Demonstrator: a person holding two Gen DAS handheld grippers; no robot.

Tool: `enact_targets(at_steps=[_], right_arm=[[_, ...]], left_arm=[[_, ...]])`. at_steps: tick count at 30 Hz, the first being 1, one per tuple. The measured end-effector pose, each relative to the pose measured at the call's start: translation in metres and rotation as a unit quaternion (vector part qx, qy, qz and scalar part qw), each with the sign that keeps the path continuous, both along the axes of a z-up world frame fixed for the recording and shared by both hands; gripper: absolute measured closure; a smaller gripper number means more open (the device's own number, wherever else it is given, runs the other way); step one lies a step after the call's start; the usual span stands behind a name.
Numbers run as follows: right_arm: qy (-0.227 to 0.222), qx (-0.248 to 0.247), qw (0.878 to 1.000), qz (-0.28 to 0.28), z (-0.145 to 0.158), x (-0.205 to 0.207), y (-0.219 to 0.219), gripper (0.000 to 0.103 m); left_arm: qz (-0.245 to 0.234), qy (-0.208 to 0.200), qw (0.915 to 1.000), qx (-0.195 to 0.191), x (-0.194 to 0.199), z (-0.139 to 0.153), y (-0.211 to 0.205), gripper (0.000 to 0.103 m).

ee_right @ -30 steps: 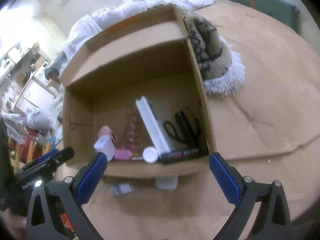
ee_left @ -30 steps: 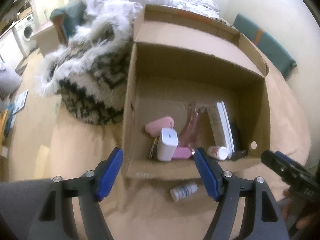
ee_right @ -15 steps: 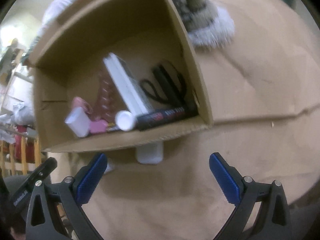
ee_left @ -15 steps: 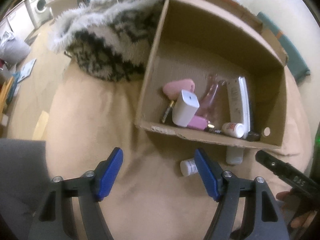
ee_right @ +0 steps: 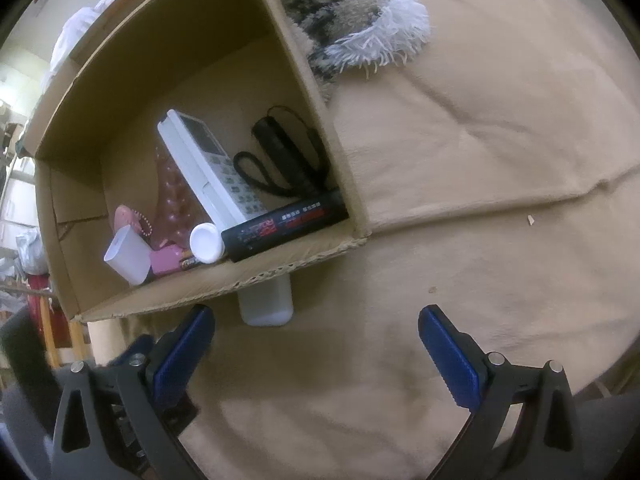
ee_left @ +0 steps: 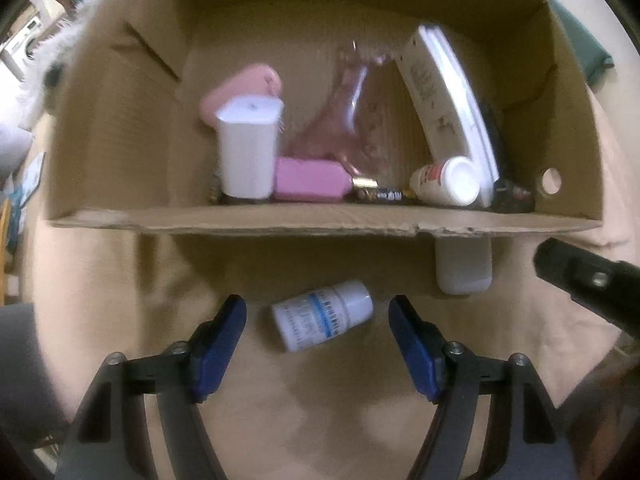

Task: Organize rigid objects
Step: 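Move both open tools back out to the items beside the box, then grasp the white pill bottle with the left tool while the right tool grasps the white earbud case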

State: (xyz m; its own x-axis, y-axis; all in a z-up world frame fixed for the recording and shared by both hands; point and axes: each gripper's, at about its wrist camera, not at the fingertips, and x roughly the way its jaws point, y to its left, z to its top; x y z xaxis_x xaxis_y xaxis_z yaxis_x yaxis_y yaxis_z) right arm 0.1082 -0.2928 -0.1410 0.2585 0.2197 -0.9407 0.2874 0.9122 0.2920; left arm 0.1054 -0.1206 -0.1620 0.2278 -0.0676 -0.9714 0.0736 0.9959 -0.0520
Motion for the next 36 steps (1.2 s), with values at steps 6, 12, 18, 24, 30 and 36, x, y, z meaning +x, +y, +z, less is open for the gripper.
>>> enact_targets(at_steps=[6,12,18,24,30,36], right_arm=[[0.005,-0.001,1.0,0.009,-0.001,0.002,-0.001,0.0],[0.006,-0.01,1.0,0.019,-0.002,0.004,0.005,0.0],[0.013,-0.017,0.999,0.023,-0.007,0.008,0.008,0.0],[0.023,-0.036,0.998,0.048,-0.014,0.018,0.026,0.0],[0.026,-0.05,0.996,0.071,-0.021,0.026,0.042,0.0],[0.026,-0.067,0.994,0.086,-0.026,0.026,0.056,0.0]], left_arm=[[0.003,0.006,0.9998,0.017,0.003,-0.01,0.0,0.05],[-0.007,0.004,0.9997,0.022,0.0,-0.006,0.01,0.056],[0.009,0.001,0.9998,0.019,-0.002,0.02,0.036,0.056],[-0.025,-0.064,0.9975,0.019,-0.016,0.083,0.052,0.056],[-0.03,-0.129,0.99,0.047,-0.014,0.125,0.068,0.056],[0.017,-0.106,0.9941,0.019,-0.008,0.112,0.092,0.056]])
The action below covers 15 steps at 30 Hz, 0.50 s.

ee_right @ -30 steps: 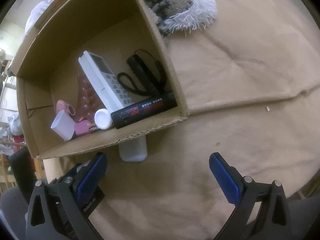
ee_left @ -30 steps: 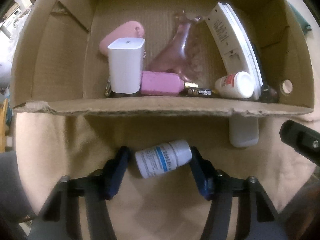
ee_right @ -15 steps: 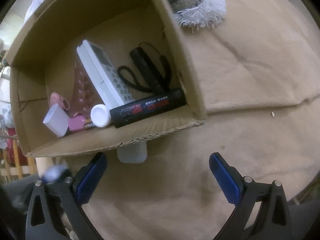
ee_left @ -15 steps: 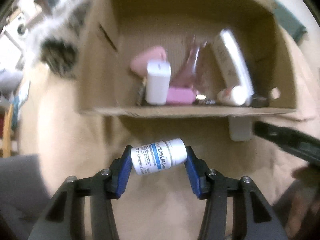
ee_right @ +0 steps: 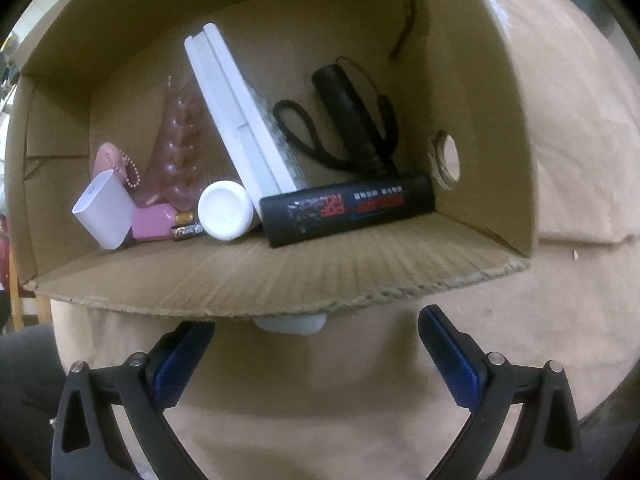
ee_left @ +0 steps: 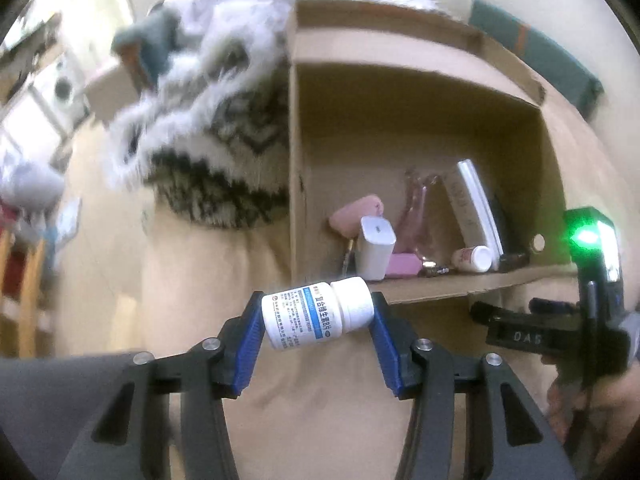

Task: Organize rigid objects
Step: 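Grasp the white pill bottle with the left tool while the right tool grasps the white earbud case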

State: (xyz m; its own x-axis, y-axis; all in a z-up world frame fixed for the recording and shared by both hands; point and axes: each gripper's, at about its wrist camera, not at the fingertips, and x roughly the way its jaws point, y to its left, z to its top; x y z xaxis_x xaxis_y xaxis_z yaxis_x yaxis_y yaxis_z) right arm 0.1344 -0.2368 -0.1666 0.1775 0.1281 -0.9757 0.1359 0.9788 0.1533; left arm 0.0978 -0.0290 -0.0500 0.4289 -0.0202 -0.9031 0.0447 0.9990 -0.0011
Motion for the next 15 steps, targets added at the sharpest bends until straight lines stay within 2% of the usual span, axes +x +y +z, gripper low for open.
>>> enact_targets(at_steps=[3,7,11,15], right_arm=[[-0.006,-0.005,1.0,0.002,-0.001,0.005,0.004,0.0],[-0.006,-0.019,1.0,0.004,-0.009,0.012,0.012,0.0],[-0.002,-0.027,1.0,-0.005,-0.023,0.015,0.015,0.0],[-0.021,-0.053,0.998,-0.015,-0.027,0.017,0.02,0.0]], left_arm=[[0.022,0.016,0.9991,-0.033,-0.001,-0.005,0.001,0.056],[0.024,0.007,0.9992,-0.03,-0.002,-0.004,0.002,0.056],[0.028,0.017,0.999,-0.03,-0.001,-0.01,0.003,0.056],[0.032,0.022,0.9988,-0.029,-0.001,-0.014,0.005,0.056]])
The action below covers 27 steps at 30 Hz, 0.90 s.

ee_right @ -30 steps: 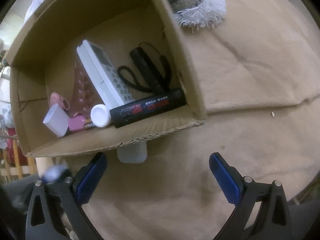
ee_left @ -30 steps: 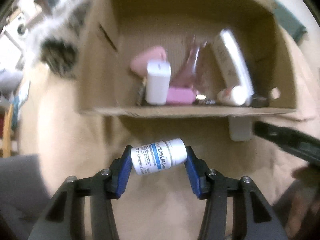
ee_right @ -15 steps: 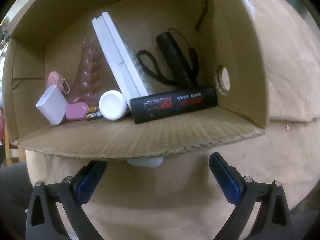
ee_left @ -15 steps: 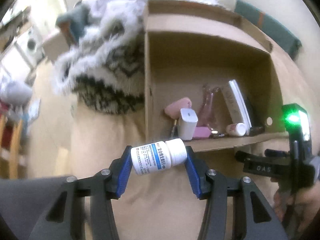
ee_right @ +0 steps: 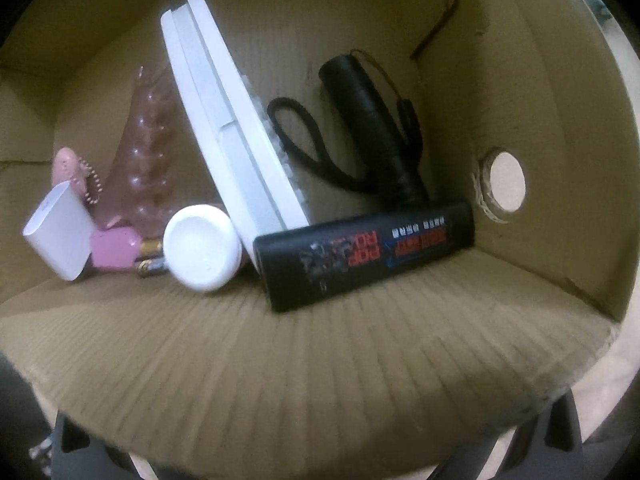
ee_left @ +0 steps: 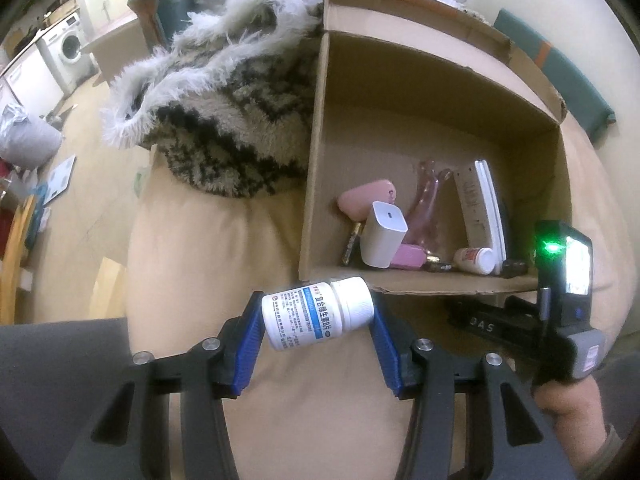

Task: Organize rigid objects
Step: 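Grasp the white pill bottle with the left tool while the right tool grasps the white earbud case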

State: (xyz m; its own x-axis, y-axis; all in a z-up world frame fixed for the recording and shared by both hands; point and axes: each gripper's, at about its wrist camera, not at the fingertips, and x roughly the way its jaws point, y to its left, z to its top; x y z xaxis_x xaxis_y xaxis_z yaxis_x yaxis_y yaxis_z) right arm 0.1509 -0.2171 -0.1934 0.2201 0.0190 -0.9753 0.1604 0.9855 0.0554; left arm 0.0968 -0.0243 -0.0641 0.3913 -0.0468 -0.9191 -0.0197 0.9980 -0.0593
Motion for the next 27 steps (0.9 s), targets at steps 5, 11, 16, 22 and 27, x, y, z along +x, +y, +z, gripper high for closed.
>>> enact_targets(at_steps=[5,11,16,22,27], right_arm=[[-0.03,-0.039,0.999,-0.001,-0.003,-0.012,0.021,0.0],[-0.035,-0.042,0.998,0.022,0.002,-0.012,0.023,0.022],[-0.049,-0.046,0.996,0.053,0.014,-0.019,0.037,0.058],[-0.048,0.0,0.998,0.035,0.024,-0.033,0.028,0.058],[-0.045,0.048,0.998,0.007,0.03,-0.05,0.021,0.058]], left_arm=[[0.003,0.003,1.0,0.002,0.002,-0.003,0.002,0.056],[-0.002,0.001,1.0,0.01,0.004,-0.004,-0.002,0.056],[0.001,-0.001,0.9999,0.017,0.004,-0.005,0.0,0.056],[0.013,-0.001,0.9997,0.023,0.003,-0.007,0.009,0.056],[0.018,0.001,0.9995,0.025,0.003,-0.009,0.014,0.056]])
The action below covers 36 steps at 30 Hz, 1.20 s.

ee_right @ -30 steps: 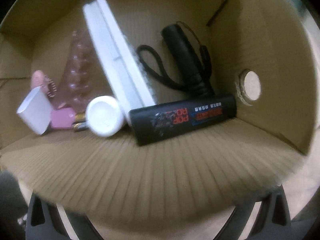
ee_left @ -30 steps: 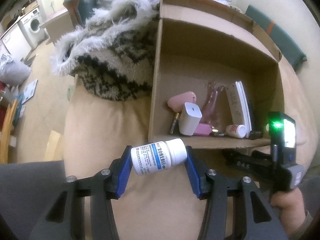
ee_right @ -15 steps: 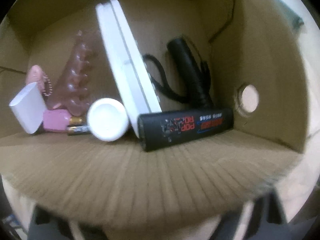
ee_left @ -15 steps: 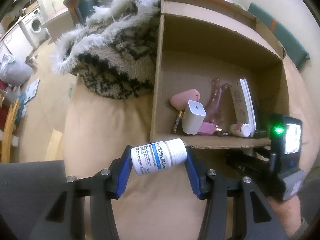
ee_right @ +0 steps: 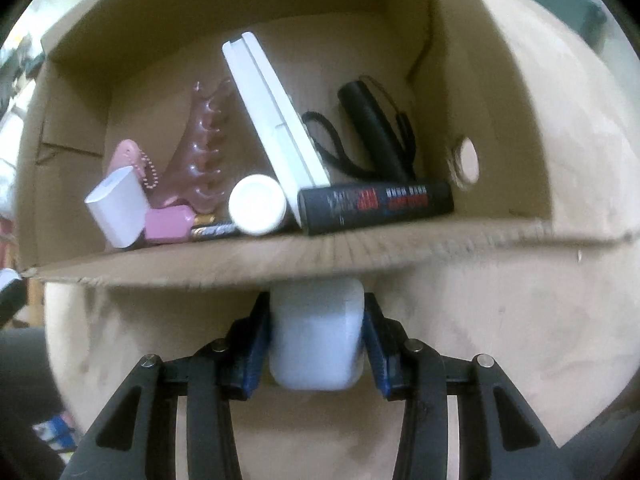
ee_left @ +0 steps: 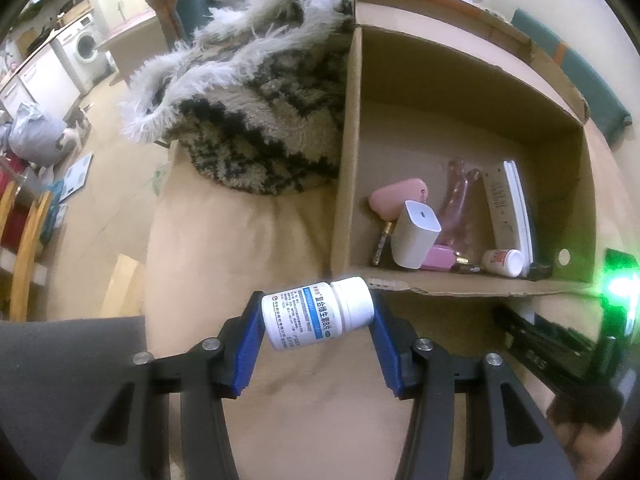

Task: Organize rigid objects
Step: 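Grasp the white pill bottle with the left tool while the right tool grasps the white earbud case, then lower the pill bottle and earbud case into the box and open both tools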

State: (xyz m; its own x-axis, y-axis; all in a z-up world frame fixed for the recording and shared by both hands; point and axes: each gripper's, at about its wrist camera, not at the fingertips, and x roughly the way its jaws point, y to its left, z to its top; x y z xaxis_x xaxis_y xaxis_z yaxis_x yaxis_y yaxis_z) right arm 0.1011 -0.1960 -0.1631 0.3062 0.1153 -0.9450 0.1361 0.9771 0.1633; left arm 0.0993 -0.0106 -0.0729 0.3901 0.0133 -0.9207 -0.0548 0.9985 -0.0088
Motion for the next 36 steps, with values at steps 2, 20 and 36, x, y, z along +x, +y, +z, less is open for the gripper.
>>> enact_targets(at_steps=[2,20,36], right_arm=[[-0.001,0.015,1.0,-0.005,0.001,-0.012,-0.006,0.058],[-0.152,0.055,0.987,-0.013,0.112,-0.033,-0.049,0.058],[-0.179,0.053,0.982,0.029,0.125,0.066,-0.054,0.058]], left_arm=[[-0.001,0.0,1.0,-0.005,0.0,0.001,0.0,0.056],[-0.006,-0.058,0.9972,-0.047,0.005,0.045,-0.007,0.056],[-0.076,-0.045,0.9953,-0.04,0.08,0.047,-0.076,0.056]])
